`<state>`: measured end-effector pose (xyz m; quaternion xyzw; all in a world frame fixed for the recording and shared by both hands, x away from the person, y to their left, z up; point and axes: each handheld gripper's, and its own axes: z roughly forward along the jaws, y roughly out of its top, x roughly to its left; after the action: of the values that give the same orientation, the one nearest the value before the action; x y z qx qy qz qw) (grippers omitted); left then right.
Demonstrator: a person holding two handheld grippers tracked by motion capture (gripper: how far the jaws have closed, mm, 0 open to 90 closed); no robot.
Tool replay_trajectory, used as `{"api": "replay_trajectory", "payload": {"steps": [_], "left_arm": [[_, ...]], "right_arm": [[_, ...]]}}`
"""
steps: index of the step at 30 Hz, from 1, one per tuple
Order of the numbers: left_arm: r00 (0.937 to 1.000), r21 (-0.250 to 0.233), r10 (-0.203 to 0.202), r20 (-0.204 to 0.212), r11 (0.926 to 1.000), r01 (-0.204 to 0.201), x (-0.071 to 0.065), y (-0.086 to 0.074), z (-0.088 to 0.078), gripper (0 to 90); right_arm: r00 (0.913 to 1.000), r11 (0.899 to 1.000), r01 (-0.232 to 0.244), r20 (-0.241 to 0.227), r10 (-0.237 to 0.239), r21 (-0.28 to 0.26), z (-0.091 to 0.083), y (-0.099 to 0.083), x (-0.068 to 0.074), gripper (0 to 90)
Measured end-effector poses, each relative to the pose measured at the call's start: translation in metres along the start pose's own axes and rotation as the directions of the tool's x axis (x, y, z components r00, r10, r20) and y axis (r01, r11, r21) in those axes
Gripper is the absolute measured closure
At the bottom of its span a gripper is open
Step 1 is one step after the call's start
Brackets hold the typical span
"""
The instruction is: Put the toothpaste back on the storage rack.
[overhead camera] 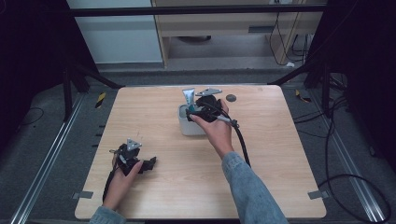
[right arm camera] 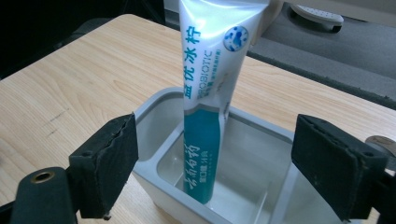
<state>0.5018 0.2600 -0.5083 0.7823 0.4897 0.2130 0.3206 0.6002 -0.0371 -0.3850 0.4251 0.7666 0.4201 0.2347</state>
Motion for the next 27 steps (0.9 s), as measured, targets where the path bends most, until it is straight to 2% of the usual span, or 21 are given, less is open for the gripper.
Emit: {"api": "replay_trajectory", "payload": {"steps": [10, 12, 27], "left_arm": [[1.0000, 0.000, 0.000, 0.000, 1.0000, 0.000, 0.000, 0.000, 0.000, 0.0], [1.0000, 0.000, 0.000, 0.000, 1.0000, 0.000, 0.000, 0.000, 0.000, 0.0], [1.0000, 0.000, 0.003, 0.002, 1.0000, -0.003, 0.000, 0.000, 0.000, 0.0]], "right_arm": [[0.9993, 0.999, 0.035, 0.015, -0.035, 0.025, -0.014, -0.001, -0.006, 12.2], [0.9982, 0.999, 0.049, 0.033, -0.050, 0.023, -0.017, -0.002, -0.007, 12.4], [0.9960, 0.998, 0.061, 0.064, -0.062, 0.009, -0.037, -0.012, -0.021, 12.1]]}}
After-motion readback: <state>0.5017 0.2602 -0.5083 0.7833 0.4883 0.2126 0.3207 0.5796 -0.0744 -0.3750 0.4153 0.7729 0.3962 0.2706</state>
